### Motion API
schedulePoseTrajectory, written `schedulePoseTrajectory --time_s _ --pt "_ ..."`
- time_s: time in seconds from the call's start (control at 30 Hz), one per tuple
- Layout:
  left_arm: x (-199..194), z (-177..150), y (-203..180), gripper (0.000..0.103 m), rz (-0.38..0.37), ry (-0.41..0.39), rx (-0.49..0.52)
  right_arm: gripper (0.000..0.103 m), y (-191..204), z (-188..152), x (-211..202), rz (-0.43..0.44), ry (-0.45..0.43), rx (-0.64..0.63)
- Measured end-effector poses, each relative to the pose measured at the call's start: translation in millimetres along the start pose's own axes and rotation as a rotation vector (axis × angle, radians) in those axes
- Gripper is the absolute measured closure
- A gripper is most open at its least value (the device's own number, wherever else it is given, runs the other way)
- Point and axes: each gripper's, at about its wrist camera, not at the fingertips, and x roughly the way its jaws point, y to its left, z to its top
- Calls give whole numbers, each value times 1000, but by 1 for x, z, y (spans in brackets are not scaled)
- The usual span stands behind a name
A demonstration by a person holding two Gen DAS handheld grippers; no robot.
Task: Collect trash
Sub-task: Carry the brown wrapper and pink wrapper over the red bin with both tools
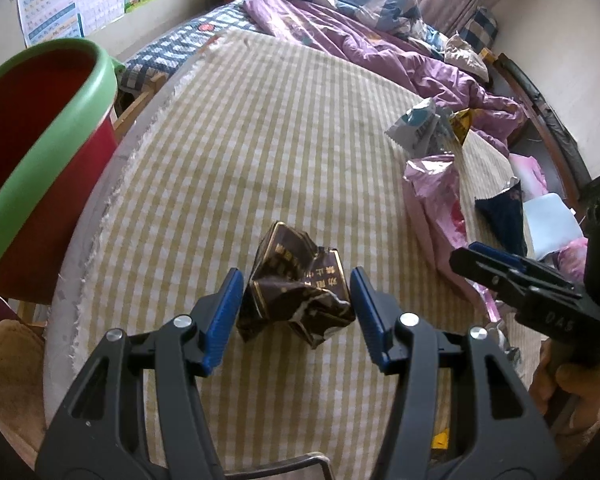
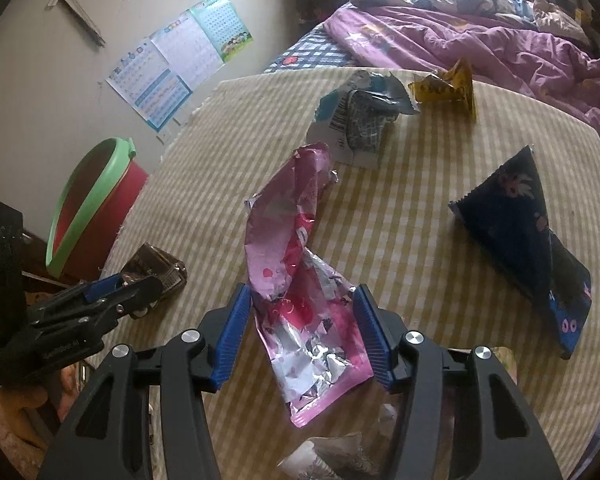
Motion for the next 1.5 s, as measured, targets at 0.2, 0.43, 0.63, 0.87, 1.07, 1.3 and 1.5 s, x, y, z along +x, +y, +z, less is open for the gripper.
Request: schedulePoseTrajectory --time_s 0.2,0.43,0.63,0.87,1.07,1.3,1.5 --pt "-2 0 -2 51 6 -11 9 66 7 -4 2 -4 4 -35" --pt "-17 2 0 51 24 -72 10 86 17 3 -6 1 -52 -46" --pt "-30 7 5 51 32 -116 -6 86 21 12 -19 30 -105 -45" --pt "-56 11 13 51 60 -196 -24 86 34 23 -27 68 -141 -59" --pt "-66 13 19 51 70 -226 -45 86 47 28 -26 91 -142 -86" --pt "-70 14 25 51 77 -240 -65 86 60 29 -24 118 -138 -107" --pt "-81 16 35 51 109 -276 -82 86 79 34 -20 152 -132 -141"
